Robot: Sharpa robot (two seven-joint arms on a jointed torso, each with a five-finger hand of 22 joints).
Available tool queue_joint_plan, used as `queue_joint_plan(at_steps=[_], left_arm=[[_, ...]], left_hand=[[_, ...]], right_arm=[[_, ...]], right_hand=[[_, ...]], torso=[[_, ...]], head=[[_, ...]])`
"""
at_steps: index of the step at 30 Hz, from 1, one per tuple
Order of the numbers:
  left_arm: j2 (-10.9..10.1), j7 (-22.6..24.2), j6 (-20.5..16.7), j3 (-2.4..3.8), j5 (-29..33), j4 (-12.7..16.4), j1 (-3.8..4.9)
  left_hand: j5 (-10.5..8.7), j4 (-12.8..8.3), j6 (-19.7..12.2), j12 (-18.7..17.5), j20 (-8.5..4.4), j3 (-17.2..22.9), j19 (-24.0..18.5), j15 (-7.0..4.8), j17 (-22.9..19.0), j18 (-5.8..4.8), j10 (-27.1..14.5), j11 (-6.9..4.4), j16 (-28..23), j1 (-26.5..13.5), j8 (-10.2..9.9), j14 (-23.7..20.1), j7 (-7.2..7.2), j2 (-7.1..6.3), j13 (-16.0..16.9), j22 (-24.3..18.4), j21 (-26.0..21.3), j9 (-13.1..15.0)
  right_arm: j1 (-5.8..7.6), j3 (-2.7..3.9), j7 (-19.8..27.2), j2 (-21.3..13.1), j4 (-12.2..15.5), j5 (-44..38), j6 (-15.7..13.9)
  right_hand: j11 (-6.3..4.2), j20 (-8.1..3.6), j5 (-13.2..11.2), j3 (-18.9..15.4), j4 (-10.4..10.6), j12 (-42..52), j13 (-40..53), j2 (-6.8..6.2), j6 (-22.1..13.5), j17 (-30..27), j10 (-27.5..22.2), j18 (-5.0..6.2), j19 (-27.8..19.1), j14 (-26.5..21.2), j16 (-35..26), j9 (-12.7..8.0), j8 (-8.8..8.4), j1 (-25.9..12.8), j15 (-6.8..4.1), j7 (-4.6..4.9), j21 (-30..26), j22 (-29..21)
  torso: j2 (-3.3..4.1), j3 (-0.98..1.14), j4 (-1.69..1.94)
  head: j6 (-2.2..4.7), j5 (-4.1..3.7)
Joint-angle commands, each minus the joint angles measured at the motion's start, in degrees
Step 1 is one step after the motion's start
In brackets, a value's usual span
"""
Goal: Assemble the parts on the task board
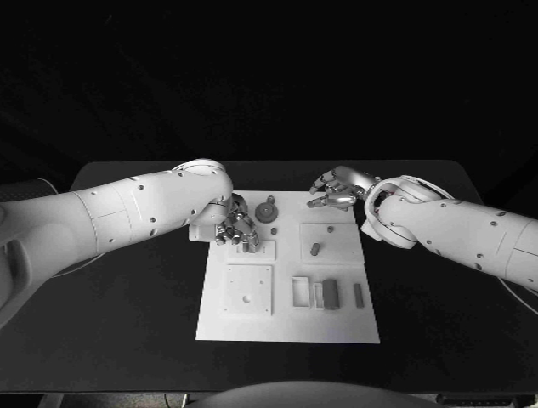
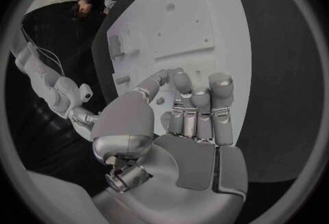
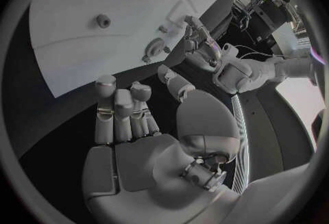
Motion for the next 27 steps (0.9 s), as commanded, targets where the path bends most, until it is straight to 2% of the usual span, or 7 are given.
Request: queue_joint_plan(at_steps=[1,2,5,16,27], left_arm=[[0.3,-0.6,0.5,-0.06,0.5,-0.1,0.03],[0.4,-0.6,0.6,-0.08,0.5,-0.1,0.03],[0.4,-0.6,0.6,-0.15,0.5,-0.1,0.03],[0.3,-1.0,-0.1,-0.16,0.9,-0.3,0.03],[0.3,-0.4,-3.0,-0.13,1.0,-0.8,0.02]], left_hand=[[3.73,-4.4,-0.6,0.3,-0.36,4.9,0.0,-1.17,0.1,4.59,-0.2,0.03,0.3,2.8,-0.3,0.6,0.42,3.41,0.1,0.9,0.3,0.1],[2.93,-4.3,-0.8,0.3,-0.37,4.9,-0.1,-1.11,0.1,4.6,-0.3,0.11,0.3,2.7,-0.5,0.5,0.5,3.55,0.2,0.9,0.3,0.1],[2.42,-3.9,-1.1,0.4,-0.35,4.8,-0.2,-1.03,0.1,4.6,-0.5,0.21,0.2,2.3,-0.7,0.4,0.6,3.59,0.2,0.8,0.3,0.2],[2.09,-3.5,-1.5,0.4,-0.36,4.5,-0.3,-0.92,0.1,4.67,-0.7,0.34,0.2,1.6,-1.1,0.3,0.75,2.94,0.3,0.7,0.2,0.3],[1.01,-2.5,-1.9,0.6,-0.34,4.0,-0.3,-0.84,0.1,4.83,-0.7,0.44,0.2,0.9,-1.5,0.3,0.85,1.99,0.4,0.6,0.1,0.4]], right_arm=[[-0.02,0.01,0.4,0.0,0.0,-0.3,0.7],[-0.02,0.01,0.4,0.0,0.0,-0.3,0.7],[-0.02,0.01,0.4,0.0,0.0,-0.3,0.7],[-0.02,0.01,0.4,0.0,0.0,-0.3,0.7],[-0.02,0.01,0.4,0.0,0.0,-0.3,0.7]], right_hand=[[-0.06,-0.46,0.3,0.0,0.4,0.3,-0.1,-0.07,-0.1,-0.1,-0.3,3.92,0.1,-0.1,0.4,-0.1,0.32,-0.7,-0.19,0.44,-0.3,0.4],[-0.06,-0.46,0.3,0.0,0.5,0.3,-0.1,-0.07,-0.1,-0.1,-0.3,3.92,0.1,-0.1,0.4,-0.1,0.32,-0.7,-0.19,0.44,-0.3,0.4],[-0.05,-0.46,0.3,0.0,0.5,0.3,-0.1,-0.07,-0.1,-0.1,-0.3,3.92,0.1,-0.1,0.4,-0.1,0.32,-0.7,-0.19,0.44,-0.3,0.4],[-0.05,-0.46,0.3,0.0,0.5,0.3,-0.1,-0.07,-0.1,-0.1,-0.3,3.92,0.1,-0.1,0.4,-0.1,0.33,-0.7,-0.18,0.45,-0.3,0.4],[-0.05,-0.46,0.3,0.0,0.5,0.3,-0.1,-0.07,-0.2,-0.1,-0.3,3.92,0.1,-0.1,0.4,-0.1,0.33,-0.7,-0.18,0.45,-0.3,0.4]], torso=[[0.04,-0.04,-0.05],[0.04,-0.04,-0.05],[0.02,-0.02,-0.04],[0.0,-0.02,-0.02],[0.03,-0.02,-0.04]], head=[[-0.02,-0.07],[-0.02,-0.07],[-0.04,-0.09],[-0.07,-0.19],[-0.01,-0.22]])
